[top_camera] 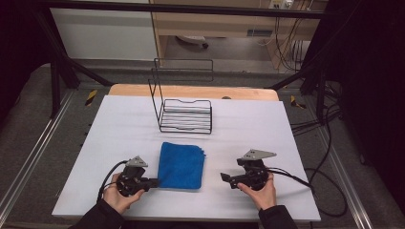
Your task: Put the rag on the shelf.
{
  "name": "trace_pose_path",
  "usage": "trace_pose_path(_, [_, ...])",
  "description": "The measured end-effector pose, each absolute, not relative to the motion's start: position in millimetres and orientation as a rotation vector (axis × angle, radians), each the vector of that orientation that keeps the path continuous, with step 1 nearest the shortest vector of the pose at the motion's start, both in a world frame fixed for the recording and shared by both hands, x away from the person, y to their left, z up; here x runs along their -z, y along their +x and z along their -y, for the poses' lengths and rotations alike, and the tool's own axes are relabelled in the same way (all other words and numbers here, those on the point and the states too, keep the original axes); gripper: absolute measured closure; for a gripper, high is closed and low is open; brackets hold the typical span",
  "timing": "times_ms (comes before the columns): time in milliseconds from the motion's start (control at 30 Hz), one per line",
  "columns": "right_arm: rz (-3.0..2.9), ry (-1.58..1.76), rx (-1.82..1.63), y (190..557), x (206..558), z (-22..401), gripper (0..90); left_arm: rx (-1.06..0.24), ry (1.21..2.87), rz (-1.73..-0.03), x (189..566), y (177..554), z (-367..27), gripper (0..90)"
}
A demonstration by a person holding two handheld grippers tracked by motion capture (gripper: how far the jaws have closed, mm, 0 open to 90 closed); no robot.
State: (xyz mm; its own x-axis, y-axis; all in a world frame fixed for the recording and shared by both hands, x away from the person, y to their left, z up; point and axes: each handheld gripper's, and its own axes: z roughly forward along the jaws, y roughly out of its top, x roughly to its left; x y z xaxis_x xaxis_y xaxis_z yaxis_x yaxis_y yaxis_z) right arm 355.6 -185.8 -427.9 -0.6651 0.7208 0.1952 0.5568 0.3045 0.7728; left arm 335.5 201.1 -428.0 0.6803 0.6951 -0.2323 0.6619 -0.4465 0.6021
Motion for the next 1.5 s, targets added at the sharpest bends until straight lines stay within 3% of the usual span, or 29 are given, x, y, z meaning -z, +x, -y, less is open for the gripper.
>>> trace_pose_path(167, [-2.356,1.198,-1.317,357.0,428.6,190.7,7.9,-0.109,2.213,-1.026,427.2,336.6,-202.9,79.6])
trace_pose_path(400, [-2.345,1.192,-1.321,359.3,429.1,193.8,3.6,-0.207,2.128,-1.008,409.9,349.8,-213.4,44.2])
trace_pose_path(633, [-2.338,1.191,-1.324,360.5,428.7,194.0,2.6,-0.245,2.088,-1.04,400.1,381.1,-219.6,20.0])
trace_pose_path(900, [-2.343,1.192,-1.311,360.9,429.5,193.5,2.6,-0.277,2.09,-1.087,402.3,415.5,-205.0,20.1])
trace_pose_path(1233, [-2.346,1.194,-1.307,361.1,429.5,193.5,2.9,-0.265,2.083,-1.168,423.9,444.0,-194.9,48.5])
trace_pose_path(1500, [-2.35,1.196,-1.314,361.6,429.8,193.0,3.1,-0.268,2.121,-1.171,434.7,446.5,-189.7,60.9])
